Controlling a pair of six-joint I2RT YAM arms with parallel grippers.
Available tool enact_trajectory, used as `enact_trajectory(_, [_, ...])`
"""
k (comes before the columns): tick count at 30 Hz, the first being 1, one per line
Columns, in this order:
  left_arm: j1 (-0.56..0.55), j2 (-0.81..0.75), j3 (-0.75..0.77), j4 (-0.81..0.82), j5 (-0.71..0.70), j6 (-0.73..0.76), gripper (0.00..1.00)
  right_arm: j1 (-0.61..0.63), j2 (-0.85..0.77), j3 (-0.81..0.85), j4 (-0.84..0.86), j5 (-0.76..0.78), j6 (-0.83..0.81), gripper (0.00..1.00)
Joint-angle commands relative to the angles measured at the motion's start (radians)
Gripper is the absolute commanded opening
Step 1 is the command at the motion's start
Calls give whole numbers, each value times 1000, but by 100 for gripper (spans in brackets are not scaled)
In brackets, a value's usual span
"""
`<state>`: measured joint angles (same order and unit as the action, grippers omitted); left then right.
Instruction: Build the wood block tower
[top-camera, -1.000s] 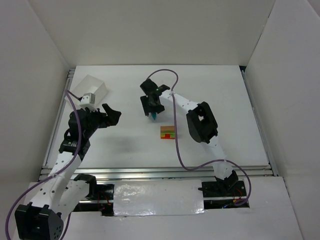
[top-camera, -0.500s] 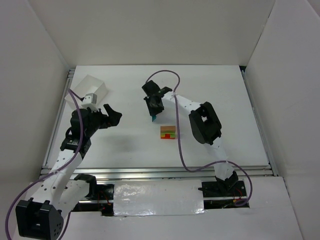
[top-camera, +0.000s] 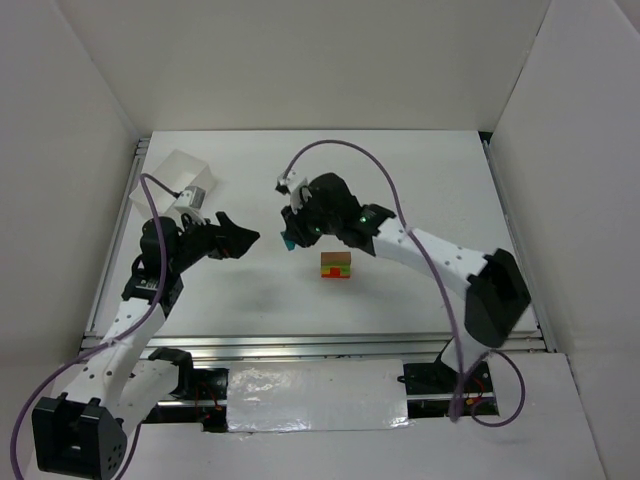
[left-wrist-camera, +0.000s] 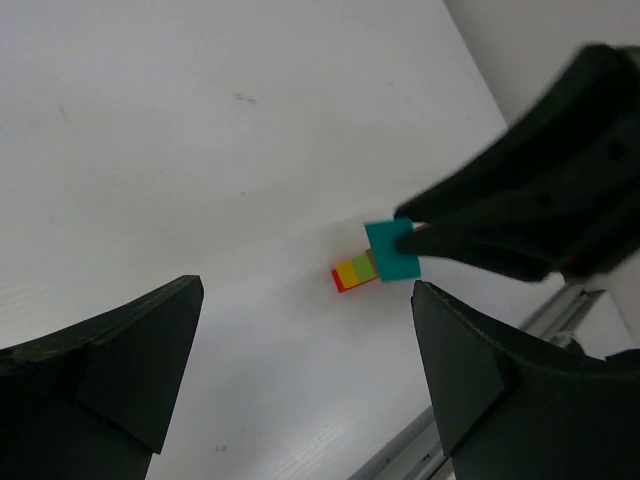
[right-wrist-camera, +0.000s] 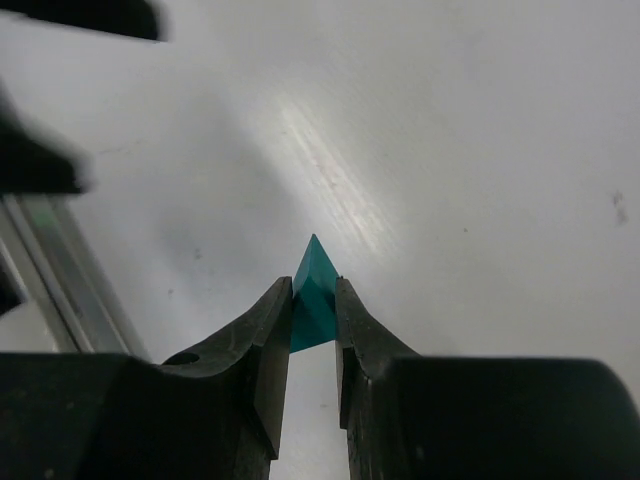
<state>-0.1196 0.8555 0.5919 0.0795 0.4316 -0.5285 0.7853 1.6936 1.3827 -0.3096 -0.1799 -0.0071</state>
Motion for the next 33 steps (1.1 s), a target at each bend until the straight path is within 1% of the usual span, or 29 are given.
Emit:
enact_trajectory(1, [0,11,-12,107,134,-65,99,63,-171,-203,242,-167,-233,21])
enact_trajectory(2, [0,13,-15,121,151,-82,99,69,-234,-284,304,-188,-249,21])
enact_trajectory(4, [-2,19,-21,140,217,-103,99,72,-276,-330,363,-194,-260,22])
enact_trajectory(7, [-5,1,-53,183,272,-149,99,81,-301,-343,351,-222,-295,23])
enact_trajectory(8, [-3,-4,-64,227,289,-165,99,94,-301,-332,334,-219,-313,23])
enact_trajectory(10, [-6,-13,-87,262,328,-201,99,106,-293,-323,323,-181,-324,22])
enact_trajectory(11, [-6,-13,-93,287,360,-212,99,114,-295,-323,342,-164,-326,22])
enact_trajectory(14, [-9,-6,-124,315,389,-245,96,132,-310,-349,401,-127,-321,22])
enact_trajectory(17, [-18,5,-141,350,395,-274,95,138,-307,-337,406,-136,-320,23])
enact_trajectory(22, [-37,8,-130,330,358,-263,95,170,-282,-317,394,-113,-344,23])
enact_trajectory(26, [-54,2,-119,306,335,-245,92,184,-270,-307,386,-86,-344,23])
enact_trajectory(28, [-60,7,-116,281,305,-246,90,189,-270,-312,397,-79,-344,24])
enact_trajectory(29, [-71,8,-113,276,299,-246,86,193,-270,-315,408,-64,-344,24])
enact_trajectory(31, [-80,11,-112,264,279,-246,84,196,-265,-317,414,-52,-347,24])
enact_trajectory(33, [-87,5,-113,258,266,-242,79,200,-265,-313,415,-50,-347,24])
